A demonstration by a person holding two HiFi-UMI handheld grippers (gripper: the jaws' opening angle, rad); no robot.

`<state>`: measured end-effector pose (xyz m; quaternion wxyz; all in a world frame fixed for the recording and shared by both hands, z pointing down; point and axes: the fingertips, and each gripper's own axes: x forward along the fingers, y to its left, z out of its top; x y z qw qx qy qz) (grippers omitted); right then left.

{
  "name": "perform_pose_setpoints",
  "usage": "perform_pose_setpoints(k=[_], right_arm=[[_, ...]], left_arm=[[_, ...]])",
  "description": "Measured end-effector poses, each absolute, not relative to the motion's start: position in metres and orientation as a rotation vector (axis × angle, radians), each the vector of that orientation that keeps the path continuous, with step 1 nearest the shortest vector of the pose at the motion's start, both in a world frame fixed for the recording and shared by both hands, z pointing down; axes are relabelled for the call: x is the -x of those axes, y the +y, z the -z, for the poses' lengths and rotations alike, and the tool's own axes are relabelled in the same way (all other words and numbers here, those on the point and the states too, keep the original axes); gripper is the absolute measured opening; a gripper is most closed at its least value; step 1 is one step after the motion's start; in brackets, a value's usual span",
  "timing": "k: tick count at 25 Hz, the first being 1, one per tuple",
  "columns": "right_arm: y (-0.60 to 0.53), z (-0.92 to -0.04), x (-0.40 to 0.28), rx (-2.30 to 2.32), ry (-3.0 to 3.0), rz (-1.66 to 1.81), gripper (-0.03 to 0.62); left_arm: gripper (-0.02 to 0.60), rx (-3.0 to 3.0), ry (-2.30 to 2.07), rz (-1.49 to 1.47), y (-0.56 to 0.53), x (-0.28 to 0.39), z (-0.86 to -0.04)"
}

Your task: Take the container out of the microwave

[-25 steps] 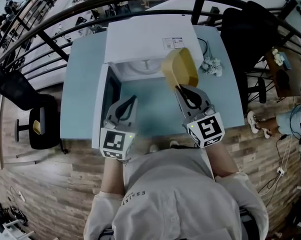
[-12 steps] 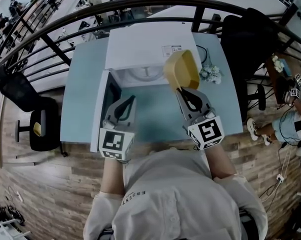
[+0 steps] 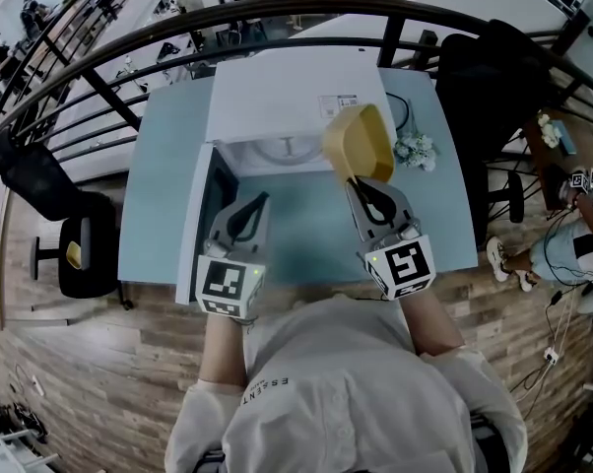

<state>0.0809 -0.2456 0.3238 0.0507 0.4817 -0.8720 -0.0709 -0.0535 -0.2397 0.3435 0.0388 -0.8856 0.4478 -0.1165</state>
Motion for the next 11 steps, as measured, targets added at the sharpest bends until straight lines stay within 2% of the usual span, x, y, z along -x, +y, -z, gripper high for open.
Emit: perform_pose_setpoints(k=[11], right_arm=[[-0.2492,-0.3298,-0.0865,-1.479,-2.664,0.185,0.025]], left_arm=[[-0.006,2.715,1.397,0.357,-0.2454,0.0561,-0.3452]])
